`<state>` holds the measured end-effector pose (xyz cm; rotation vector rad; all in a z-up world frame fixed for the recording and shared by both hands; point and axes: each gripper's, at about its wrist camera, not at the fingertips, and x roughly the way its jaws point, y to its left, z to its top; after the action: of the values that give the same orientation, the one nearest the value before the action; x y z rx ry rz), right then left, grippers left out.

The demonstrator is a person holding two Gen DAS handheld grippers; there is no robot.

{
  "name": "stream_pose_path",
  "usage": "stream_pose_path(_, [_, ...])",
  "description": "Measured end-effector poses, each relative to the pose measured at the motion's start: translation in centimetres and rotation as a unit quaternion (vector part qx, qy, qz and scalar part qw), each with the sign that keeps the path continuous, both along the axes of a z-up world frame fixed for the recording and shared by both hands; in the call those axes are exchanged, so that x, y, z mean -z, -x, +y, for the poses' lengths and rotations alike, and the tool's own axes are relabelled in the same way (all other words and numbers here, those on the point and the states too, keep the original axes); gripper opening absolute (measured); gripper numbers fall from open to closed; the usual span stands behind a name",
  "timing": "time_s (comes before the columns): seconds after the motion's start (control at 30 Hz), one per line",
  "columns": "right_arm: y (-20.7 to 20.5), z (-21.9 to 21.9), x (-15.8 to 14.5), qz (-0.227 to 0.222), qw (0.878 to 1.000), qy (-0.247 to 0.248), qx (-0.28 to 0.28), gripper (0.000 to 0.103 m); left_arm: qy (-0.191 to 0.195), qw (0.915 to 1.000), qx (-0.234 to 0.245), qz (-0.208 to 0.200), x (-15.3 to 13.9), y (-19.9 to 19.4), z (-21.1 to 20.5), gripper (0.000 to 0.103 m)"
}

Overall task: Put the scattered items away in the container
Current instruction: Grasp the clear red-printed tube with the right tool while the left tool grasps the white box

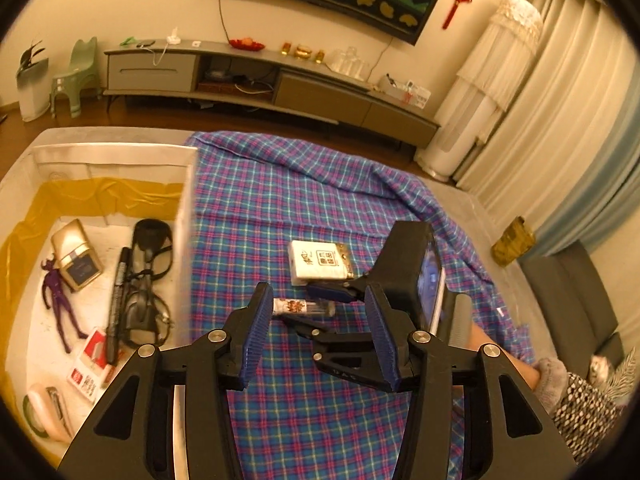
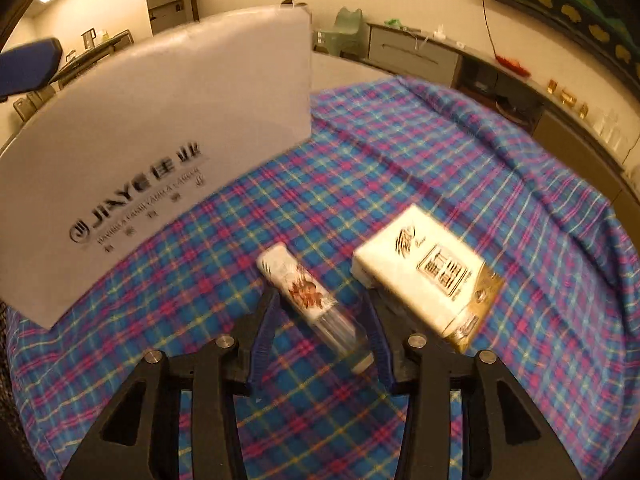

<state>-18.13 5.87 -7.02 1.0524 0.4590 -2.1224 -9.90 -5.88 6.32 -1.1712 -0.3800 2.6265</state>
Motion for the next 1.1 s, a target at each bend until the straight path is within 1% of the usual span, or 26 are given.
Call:
stream_pose_path(0.07, [0.3,0.2,-0.2,0.000,1.000,-0.007,0.002,0.021,0.012,0.9999,0.006,0.002,0.2,0.7,1.0,0.051])
stream_pose_path(0.13, [0.6,1.0,-0.5,-0.023,1.000,-0.011,0.010,0.020,0.028,0.9994,0.018,0.007,0.4,1.5,2.0,0.051])
stream_pose_path(0.17, [0.6,1.5,-0.6,-0.028,0.999,-0.009,0.014,0.020,0.041,0.9988,0.026,0.008,0.7,1.9,2.6,0.052])
stream_pose_path(0.27, [0.4,4.6,-1.1,-0.063,0.997,0.004,0.037,0.020,0.089,0.9951,0.043,0.006,1.7,3.1,4.7,0.052])
stream_pose_path(0.37, [-0.1,8.3,-1.9,-0.093,0.993,0.020,0.069,0.021,0.133,0.9887,0.070,-0.002,3.4,4.6,7.0,0.054])
stream_pose_path(0.43, [-1.0,10.8,-2.6,-0.104,0.990,0.032,0.085,0.021,0.169,0.9824,0.079,-0.003,4.6,5.8,8.5,0.054])
stream_pose_path(0.47, [-1.6,11.6,-2.8,-0.106,0.990,0.039,0.090,0.021,0.178,0.9804,0.084,-0.006,5.0,6.4,9.0,0.054])
stream_pose_path(0.53, [-2.8,13.4,-3.7,-0.109,0.988,0.059,0.097,0.020,0.189,0.9775,0.092,-0.013,6.1,7.6,9.9,0.054])
stream_pose_path(0.6, [-3.3,14.2,-4.3,-0.108,0.986,0.074,0.103,0.020,0.202,0.9752,0.088,-0.018,6.8,8.8,10.9,0.054])
stream_pose_path(0.7, [-3.1,14.7,-5.1,-0.106,0.984,0.090,0.109,0.020,0.199,0.9756,0.091,-0.014,7.3,9.9,12.3,0.054])
stream_pose_path(0.83, [-2.6,15.4,-4.6,-0.112,0.982,0.094,0.121,0.021,0.205,0.9746,0.088,-0.016,8.7,11.4,14.2,0.054])
stream_pose_path(0.87, [-2.6,15.7,-4.4,-0.115,0.981,0.094,0.124,0.021,0.208,0.9741,0.086,-0.024,9.4,11.9,14.6,0.054])
stream_pose_path(0.9, [-2.5,16.0,-4.2,-0.119,0.980,0.094,0.131,0.021,0.213,0.9730,0.083,-0.028,10.0,12.3,15.0,0.056])
stream_pose_path(0.93, [-2.3,16.2,-4.1,-0.121,0.979,0.094,0.136,0.021,0.227,0.9709,0.076,-0.020,10.4,12.4,15.2,0.059])
stream_pose_path(0.97, [-2.2,16.5,-3.9,-0.123,0.978,0.094,0.141,0.020,0.242,0.9677,0.070,-0.009,10.6,12.4,15.5,0.059])
stream_pose_path(1.0, [-2.1,16.6,-3.9,-0.123,0.977,0.096,0.143,0.020,0.249,0.9660,0.069,-0.009,10.9,12.5,15.6,0.058])
stream_pose_path(1.03, [-2.1,16.8,-3.9,-0.122,0.977,0.098,0.146,0.020,0.245,0.9672,0.067,-0.007,10.8,12.3,15.5,0.052])
stream_pose_path(1.07, [-2.1,16.9,-4.0,-0.123,0.976,0.099,0.147,0.021,0.239,0.9688,0.066,-0.003,10.5,12.1,15.3,0.048])
stream_pose_path(1.1, [-2.1,17.0,-4.0,-0.122,0.976,0.101,0.148,0.020,0.241,0.9684,0.065,0.002,10.2,11.8,15.3,0.040])
